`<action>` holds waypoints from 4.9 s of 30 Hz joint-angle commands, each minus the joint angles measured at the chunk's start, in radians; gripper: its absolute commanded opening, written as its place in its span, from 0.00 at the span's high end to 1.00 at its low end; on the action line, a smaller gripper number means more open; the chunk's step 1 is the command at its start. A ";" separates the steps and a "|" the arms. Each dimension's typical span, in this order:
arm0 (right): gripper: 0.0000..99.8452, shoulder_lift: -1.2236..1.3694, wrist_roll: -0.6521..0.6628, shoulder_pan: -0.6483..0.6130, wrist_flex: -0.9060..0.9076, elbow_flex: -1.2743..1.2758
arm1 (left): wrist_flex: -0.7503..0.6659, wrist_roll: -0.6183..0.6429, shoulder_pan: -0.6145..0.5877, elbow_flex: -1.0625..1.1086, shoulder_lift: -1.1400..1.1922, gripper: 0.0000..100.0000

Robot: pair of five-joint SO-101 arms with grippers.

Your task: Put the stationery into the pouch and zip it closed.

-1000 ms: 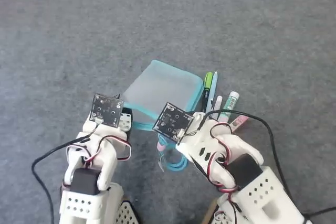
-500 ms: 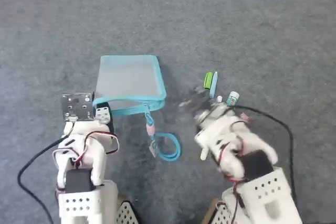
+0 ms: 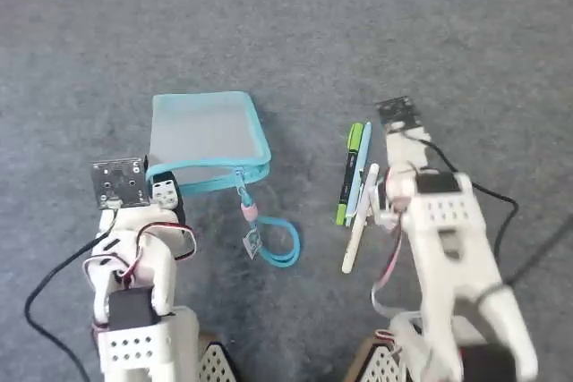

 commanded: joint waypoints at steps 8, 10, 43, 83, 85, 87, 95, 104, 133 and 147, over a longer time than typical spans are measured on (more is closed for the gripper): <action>0.81 0.328 -0.310 0.030 -0.015 -0.233 | -0.043 -0.017 -0.006 -0.008 -0.017 0.99; 0.81 0.363 -0.358 0.030 -0.015 -0.255 | -0.043 -0.017 -0.006 -0.008 -0.017 0.99; 0.99 -0.312 0.091 -0.186 0.262 -0.296 | -0.103 -0.051 -0.006 0.033 -0.017 0.99; 0.84 0.383 0.356 0.220 0.058 -0.212 | -0.100 -0.052 -0.005 0.035 -0.017 0.99; 0.89 0.383 0.348 0.220 0.028 -0.192 | -0.100 -0.052 -0.005 0.035 -0.017 0.99; 0.97 0.383 0.336 0.222 0.002 -0.183 | -0.100 -0.052 -0.005 0.035 -0.017 0.99; 0.99 0.300 0.325 0.220 0.117 -0.255 | -0.100 -0.052 -0.003 0.035 -0.017 0.99; 0.99 -0.125 0.327 0.108 0.430 -0.379 | -0.100 -0.052 0.000 0.035 -0.017 0.99; 0.99 -0.025 0.210 -0.685 0.575 -0.623 | -0.064 -0.052 0.245 0.061 -0.017 0.99; 0.99 0.232 0.083 -0.642 0.582 -0.859 | -0.068 -0.052 0.262 0.061 -0.017 0.99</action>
